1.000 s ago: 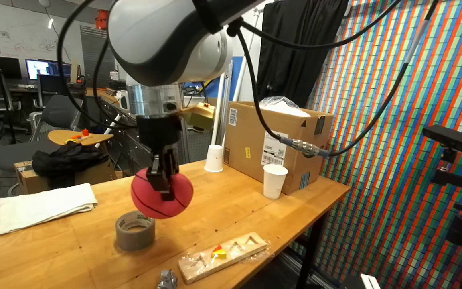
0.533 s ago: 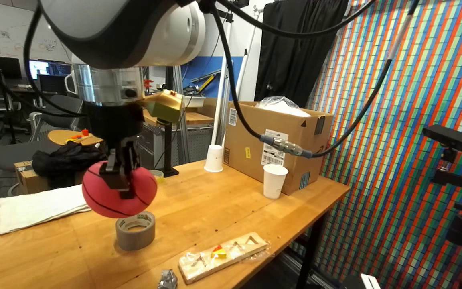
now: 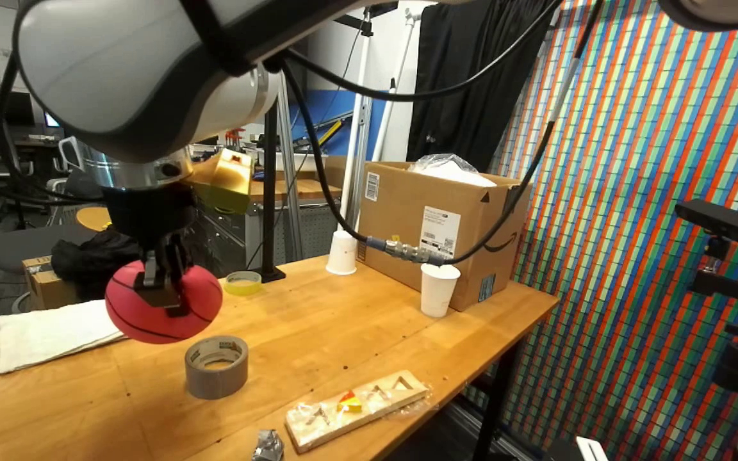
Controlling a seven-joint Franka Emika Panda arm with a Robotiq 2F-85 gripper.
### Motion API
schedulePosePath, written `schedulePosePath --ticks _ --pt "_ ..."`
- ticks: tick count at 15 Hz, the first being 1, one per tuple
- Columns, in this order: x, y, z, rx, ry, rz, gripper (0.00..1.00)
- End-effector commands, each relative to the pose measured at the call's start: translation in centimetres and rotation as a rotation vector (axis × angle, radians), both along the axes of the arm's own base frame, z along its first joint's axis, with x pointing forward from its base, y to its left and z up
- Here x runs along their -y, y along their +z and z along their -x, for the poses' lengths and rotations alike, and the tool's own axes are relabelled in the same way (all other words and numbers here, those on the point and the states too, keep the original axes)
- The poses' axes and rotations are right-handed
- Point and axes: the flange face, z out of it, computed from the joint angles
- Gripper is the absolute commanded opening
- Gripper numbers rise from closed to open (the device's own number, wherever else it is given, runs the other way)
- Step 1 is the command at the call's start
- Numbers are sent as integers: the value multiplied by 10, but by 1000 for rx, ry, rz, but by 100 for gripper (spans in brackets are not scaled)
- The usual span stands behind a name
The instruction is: Put the white bowl in the cup closest to you, then put the basketball on the brown tape
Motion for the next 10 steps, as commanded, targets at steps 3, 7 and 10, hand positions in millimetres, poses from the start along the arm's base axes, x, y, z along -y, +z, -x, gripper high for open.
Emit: schedulePosePath --ticks 3,7,10 --pt "26 -28 -31 4 21 117 35" --pt "53 -48 -39 -26 -15 151 65" --pt "62 -56 -40 -48 -42 150 87"
